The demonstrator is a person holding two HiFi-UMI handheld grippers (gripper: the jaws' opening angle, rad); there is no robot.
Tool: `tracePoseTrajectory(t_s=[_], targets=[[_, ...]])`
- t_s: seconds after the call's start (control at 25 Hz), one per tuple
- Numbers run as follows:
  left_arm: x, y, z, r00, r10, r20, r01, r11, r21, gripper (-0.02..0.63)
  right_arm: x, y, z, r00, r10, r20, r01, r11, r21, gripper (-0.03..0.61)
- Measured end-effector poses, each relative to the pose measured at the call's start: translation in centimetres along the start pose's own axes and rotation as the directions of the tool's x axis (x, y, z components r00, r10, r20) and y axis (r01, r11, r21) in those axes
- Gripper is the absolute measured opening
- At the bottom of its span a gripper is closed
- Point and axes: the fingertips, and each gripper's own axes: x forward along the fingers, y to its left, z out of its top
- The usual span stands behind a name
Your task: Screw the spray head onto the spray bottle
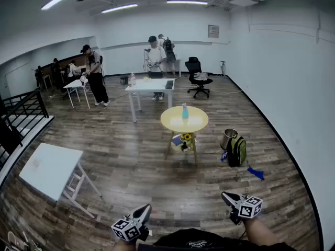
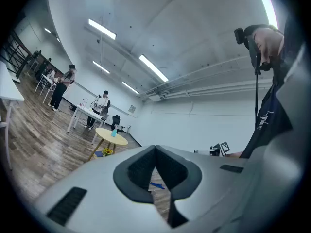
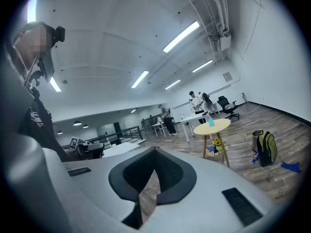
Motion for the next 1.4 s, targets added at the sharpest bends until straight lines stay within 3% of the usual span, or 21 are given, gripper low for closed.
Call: tracePoseTrajectory(t_s=[0.76, 1.4], targets=[[-0.4, -0.5, -1.3, 1.000, -0.005, -0.012, 0.005, 1.000, -0.009, 0.015, -1.3, 0.4, -0.7, 1.000, -0.013, -0.007, 0.013, 1.000, 0.006, -0.006], [-2.5, 3.1, -1.4, 1.000, 0.001, -0.003, -0.001, 0.999, -0.036, 0.015, 2.2, 1.9, -2.1, 0.999, -0.010, -0.032, 0.011, 0.999, 0.032, -0.005]])
